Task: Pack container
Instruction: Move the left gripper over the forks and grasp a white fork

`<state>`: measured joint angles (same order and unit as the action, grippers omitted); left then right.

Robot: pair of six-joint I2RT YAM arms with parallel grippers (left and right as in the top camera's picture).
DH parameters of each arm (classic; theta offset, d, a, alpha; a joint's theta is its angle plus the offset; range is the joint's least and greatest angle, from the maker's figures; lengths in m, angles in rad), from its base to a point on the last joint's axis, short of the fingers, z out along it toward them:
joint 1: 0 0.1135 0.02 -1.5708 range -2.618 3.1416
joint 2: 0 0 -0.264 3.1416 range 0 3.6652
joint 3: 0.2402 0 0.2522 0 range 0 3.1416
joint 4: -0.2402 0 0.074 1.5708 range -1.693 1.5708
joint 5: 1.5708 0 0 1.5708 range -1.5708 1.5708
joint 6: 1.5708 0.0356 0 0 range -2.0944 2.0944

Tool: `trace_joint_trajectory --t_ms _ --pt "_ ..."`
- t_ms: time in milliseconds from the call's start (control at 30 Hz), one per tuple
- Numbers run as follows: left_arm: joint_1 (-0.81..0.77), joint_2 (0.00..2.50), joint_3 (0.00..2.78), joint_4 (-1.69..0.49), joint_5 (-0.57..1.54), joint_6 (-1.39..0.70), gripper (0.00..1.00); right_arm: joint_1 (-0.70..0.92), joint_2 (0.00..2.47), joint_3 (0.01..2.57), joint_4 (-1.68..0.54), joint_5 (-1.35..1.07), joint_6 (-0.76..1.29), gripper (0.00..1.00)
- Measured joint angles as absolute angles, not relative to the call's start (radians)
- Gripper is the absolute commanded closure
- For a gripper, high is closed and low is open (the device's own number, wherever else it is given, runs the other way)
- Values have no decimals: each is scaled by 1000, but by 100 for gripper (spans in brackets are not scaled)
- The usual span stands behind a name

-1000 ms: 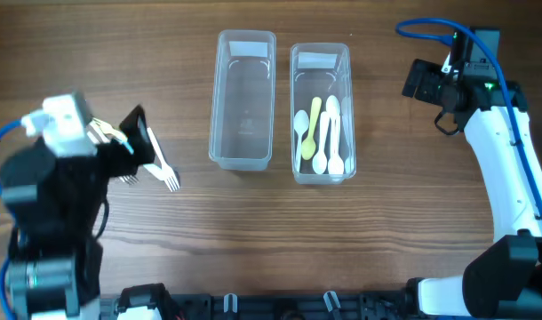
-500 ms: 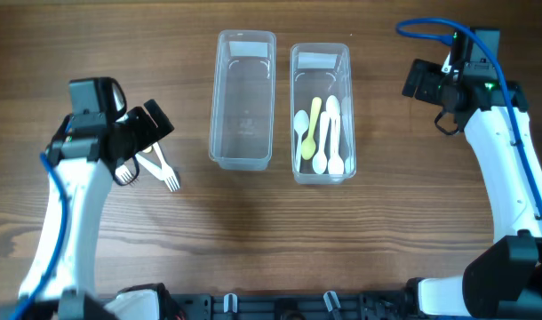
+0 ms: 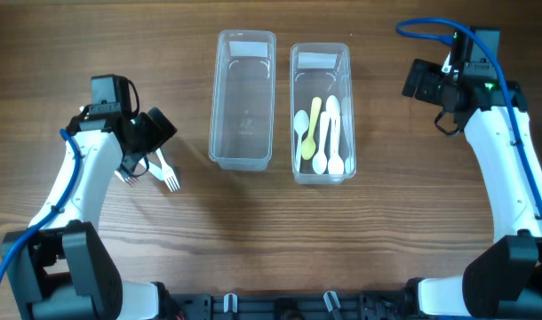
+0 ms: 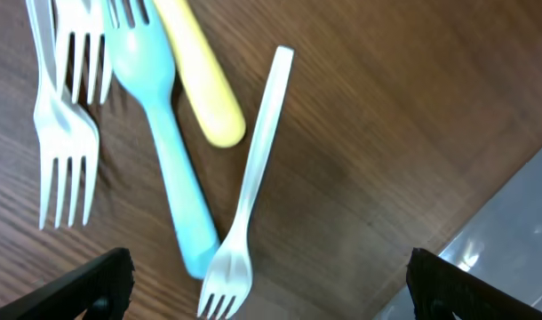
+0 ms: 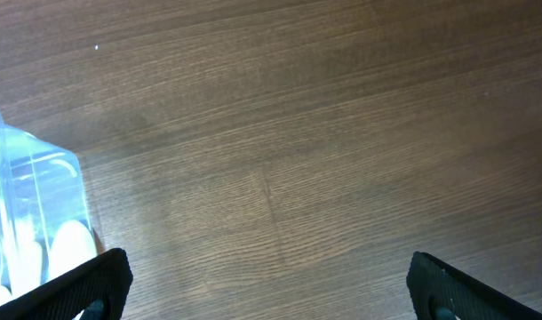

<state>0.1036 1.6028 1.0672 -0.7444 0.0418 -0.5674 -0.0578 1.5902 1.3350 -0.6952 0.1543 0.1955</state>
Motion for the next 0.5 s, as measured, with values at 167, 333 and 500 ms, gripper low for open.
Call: trace_joint_trajectory --t_ms 167,333,500 --pt "54 1603 1067 -768 41 -563 1 -58 1590 1335 -695 155 196 0" --pt "6 1603 1067 -804 21 -524 5 -58 1590 1335 -695 154 196 0" --pt "6 1603 1067 -812 8 -439 32 -58 1590 1335 -695 154 196 0"
